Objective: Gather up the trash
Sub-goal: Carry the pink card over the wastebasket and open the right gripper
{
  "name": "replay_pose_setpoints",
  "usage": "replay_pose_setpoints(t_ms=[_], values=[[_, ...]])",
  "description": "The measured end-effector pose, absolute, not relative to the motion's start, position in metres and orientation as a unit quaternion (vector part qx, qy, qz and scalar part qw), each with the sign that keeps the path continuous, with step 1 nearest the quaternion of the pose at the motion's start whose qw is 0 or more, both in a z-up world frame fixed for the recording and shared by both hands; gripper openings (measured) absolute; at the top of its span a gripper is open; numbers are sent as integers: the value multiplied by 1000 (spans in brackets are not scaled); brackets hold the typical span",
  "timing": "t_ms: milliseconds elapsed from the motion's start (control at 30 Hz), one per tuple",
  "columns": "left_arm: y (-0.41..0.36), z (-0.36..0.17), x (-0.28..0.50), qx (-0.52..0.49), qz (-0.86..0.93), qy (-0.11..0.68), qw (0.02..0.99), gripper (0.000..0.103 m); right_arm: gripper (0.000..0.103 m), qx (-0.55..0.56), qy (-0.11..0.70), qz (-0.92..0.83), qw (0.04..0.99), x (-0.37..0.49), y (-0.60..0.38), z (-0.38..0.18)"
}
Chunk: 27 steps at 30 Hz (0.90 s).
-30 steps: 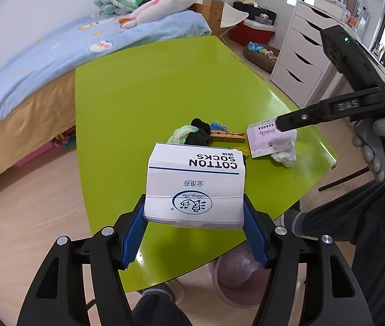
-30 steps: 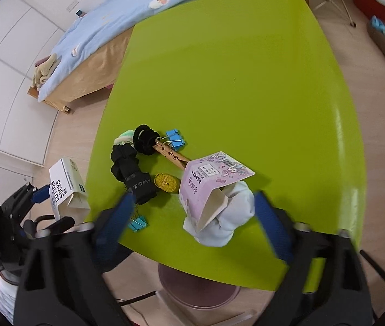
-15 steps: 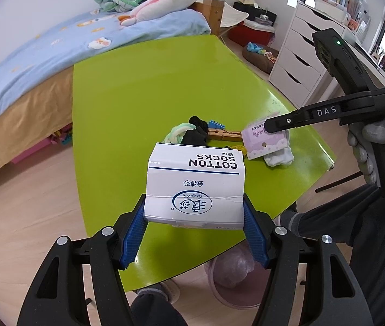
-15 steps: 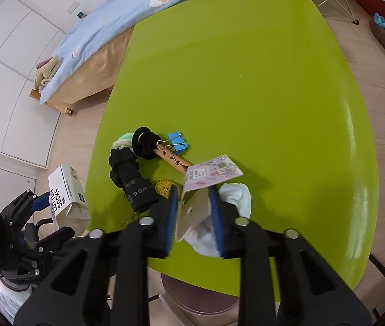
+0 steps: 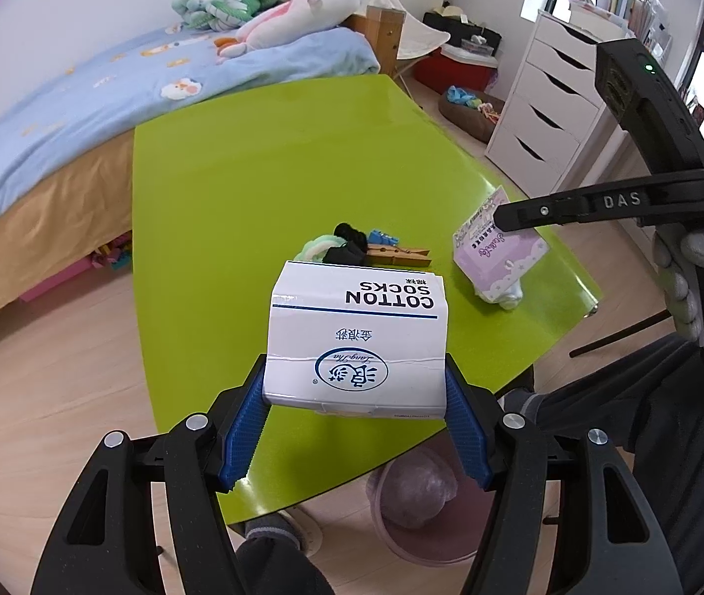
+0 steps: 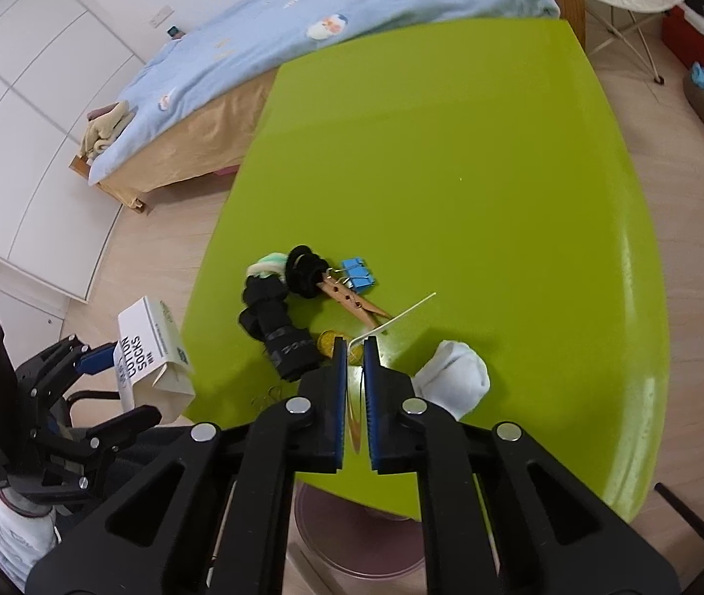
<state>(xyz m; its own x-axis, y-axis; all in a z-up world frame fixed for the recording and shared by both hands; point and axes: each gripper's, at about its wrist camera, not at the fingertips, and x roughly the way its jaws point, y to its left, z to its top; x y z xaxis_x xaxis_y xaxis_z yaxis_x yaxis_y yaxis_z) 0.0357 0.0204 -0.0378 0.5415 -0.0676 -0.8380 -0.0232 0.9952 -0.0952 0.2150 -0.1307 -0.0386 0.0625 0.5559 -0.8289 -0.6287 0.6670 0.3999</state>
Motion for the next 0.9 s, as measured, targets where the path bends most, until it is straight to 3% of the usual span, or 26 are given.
replay_pose_setpoints(t_ms=[533, 900], values=[[-17, -10, -2, -33, -32, 449, 893, 63, 6, -85, 484, 448, 747, 122, -174, 8], [-28, -19, -34, -40, -30, 456, 889, 63, 6, -121, 499, 459, 725, 67, -192, -20]])
